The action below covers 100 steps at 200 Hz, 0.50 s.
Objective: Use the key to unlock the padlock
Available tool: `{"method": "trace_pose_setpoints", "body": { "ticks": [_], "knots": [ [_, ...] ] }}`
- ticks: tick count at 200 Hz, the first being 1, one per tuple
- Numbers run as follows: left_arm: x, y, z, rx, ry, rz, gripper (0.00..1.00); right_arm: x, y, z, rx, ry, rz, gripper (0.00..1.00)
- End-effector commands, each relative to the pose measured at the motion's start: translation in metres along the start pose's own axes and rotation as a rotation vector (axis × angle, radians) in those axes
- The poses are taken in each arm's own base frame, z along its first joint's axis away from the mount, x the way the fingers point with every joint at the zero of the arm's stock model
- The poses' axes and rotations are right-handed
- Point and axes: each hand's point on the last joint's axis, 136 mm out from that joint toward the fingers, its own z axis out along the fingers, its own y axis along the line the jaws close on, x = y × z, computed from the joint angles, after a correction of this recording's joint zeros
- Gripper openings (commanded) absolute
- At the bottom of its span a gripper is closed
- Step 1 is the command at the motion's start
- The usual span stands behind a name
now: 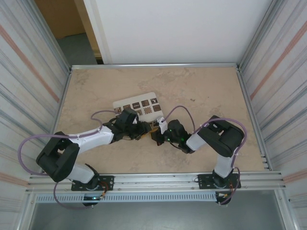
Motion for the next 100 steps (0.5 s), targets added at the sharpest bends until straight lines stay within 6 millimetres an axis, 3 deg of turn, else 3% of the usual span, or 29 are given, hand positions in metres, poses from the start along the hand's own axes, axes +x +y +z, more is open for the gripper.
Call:
{"method": "trace_pose_setpoints", "body": {
  "ticks": [1, 50, 100],
  "knots": [
    [0.004, -0.015, -0.012, 0.067, 0.011, 0.022, 0.47, 0.014, -0.005, -0.002, 0.018, 0.027, 0.037, 0.0],
    [0.0, -0.013, -0.046, 0.067, -0.065, 0.053, 0.57, 0.018, 0.0, -0.004, 0.003, 0.09, 0.078, 0.0],
    [0.0, -0.001, -0.079, 0.14, -0.216, 0.065, 0.61, 0.006, 0.013, -0.007, -0.024, 0.147, 0.185, 0.0]
  ]
}}
